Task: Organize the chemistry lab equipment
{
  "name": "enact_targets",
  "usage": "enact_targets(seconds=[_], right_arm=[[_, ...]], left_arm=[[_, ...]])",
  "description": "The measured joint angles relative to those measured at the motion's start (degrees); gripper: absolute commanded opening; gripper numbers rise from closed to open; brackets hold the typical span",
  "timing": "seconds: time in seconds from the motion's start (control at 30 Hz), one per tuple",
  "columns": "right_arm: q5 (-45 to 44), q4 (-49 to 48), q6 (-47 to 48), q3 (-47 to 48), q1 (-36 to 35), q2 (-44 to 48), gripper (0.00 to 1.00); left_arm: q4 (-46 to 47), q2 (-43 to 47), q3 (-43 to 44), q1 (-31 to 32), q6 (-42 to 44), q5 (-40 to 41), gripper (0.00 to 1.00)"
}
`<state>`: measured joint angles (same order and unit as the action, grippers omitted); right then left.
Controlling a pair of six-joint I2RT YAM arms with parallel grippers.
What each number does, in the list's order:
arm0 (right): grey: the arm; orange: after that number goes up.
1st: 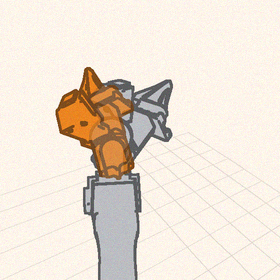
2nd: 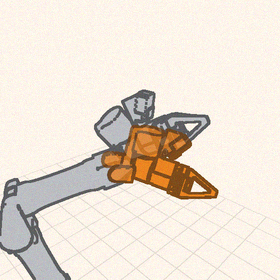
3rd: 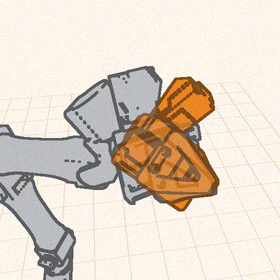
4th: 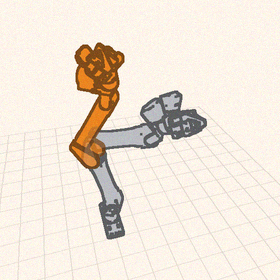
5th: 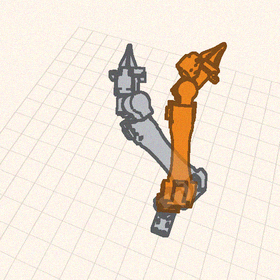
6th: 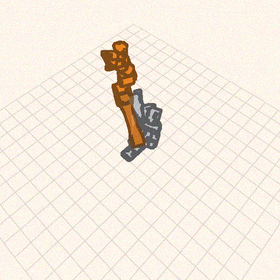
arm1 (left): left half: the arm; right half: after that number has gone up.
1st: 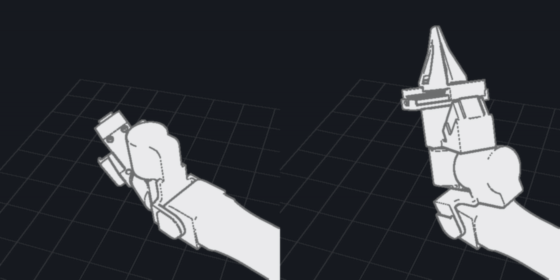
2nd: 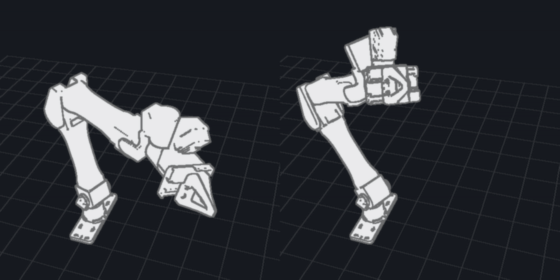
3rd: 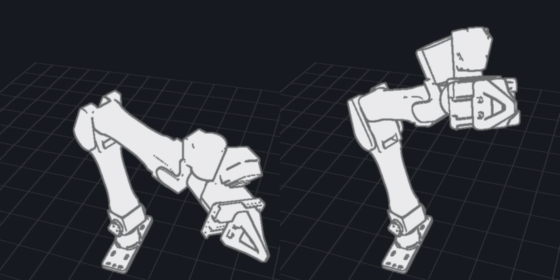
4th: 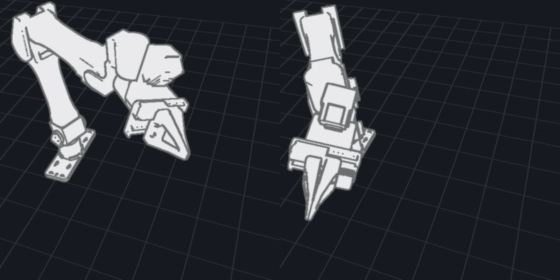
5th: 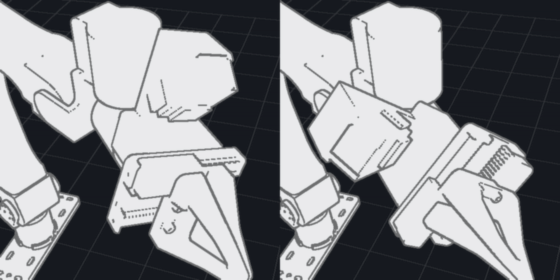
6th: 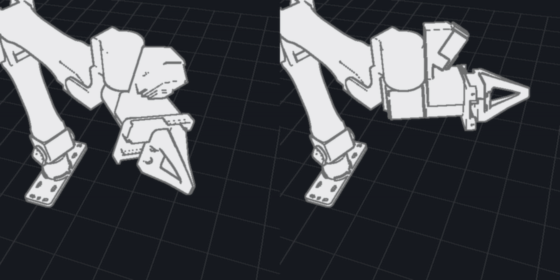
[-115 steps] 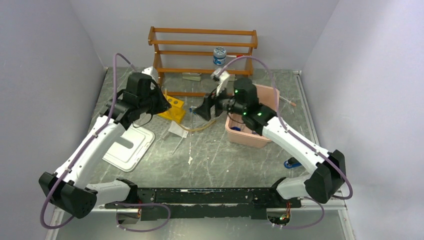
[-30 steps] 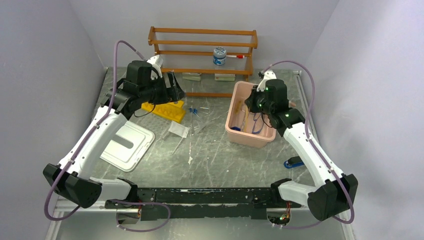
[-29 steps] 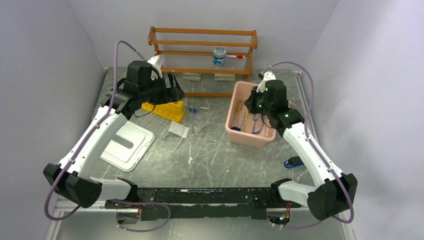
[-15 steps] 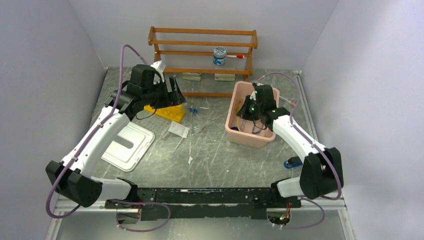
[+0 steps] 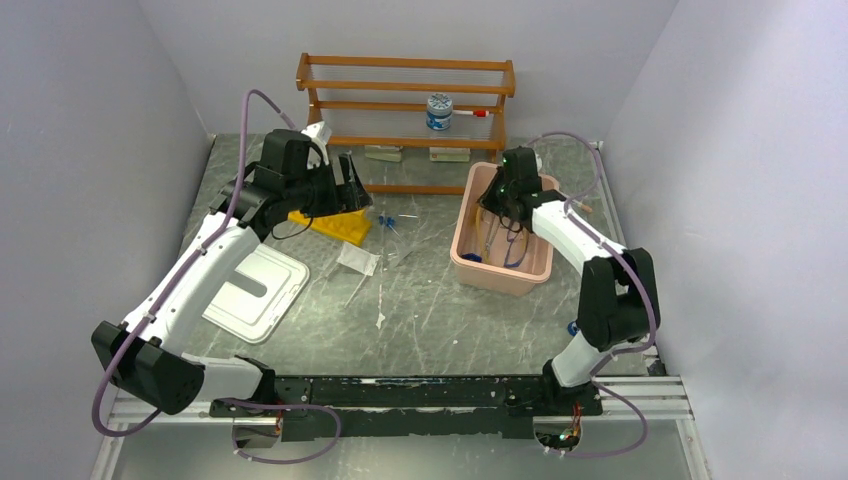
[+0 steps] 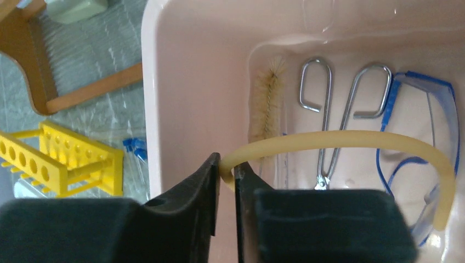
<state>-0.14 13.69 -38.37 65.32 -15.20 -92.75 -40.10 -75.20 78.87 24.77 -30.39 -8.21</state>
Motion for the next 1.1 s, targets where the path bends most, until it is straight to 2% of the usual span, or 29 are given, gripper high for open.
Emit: enact_targets(seconds=[0.13, 0.2, 0.43, 0.63, 0.73, 0.83, 0.9, 0.97, 1.1], right_arm=[[-1.90, -0.17, 0.83, 3.04, 0.04, -2.78, 0.43], [-2.64, -0.13, 1.49, 3.91, 0.04, -3.19, 0.47], [-3.91, 1.57, 5.01, 5.84, 0.04, -1.07, 0.47], [-0.35, 2.95, 8.92, 6.43, -0.83, 4.00, 0.48], [0.39, 2.69, 11.26, 6.43, -4.24, 6.73, 0.50], [-0.42, 1.64, 14.93, 6.62, -12.37, 8.22, 0.50], [-0.83, 1.36, 16.57, 7.28, -17.53, 7.69, 0.50], [-1.29, 1.33, 17.14, 8.33, -22.03, 6.03, 0.49], [-1.38, 0.85, 15.47, 8.39, -25.59, 2.75, 0.40]], left_arm=[[0.00, 0.00, -0.50, 0.00, 0.44, 0.07, 0.91], [0.00, -0.02, -0.98, 0.00, 0.76, 0.24, 0.94], [0.13, 0.00, -4.42, 0.00, 1.95, 1.77, 0.97], [4.11, 1.42, -12.79, 0.00, 2.82, 2.38, 0.97], [6.01, 1.90, -16.98, 0.00, 3.06, 2.38, 0.97], [7.82, 2.14, -20.06, 0.00, 3.26, 2.51, 0.97], [8.90, 2.32, -21.44, 0.00, 3.48, 2.73, 0.92], [10.40, 2.58, -23.37, 0.00, 3.74, 2.95, 0.80], [13.62, 2.71, -28.74, 0.02, 5.07, 2.21, 0.61]])
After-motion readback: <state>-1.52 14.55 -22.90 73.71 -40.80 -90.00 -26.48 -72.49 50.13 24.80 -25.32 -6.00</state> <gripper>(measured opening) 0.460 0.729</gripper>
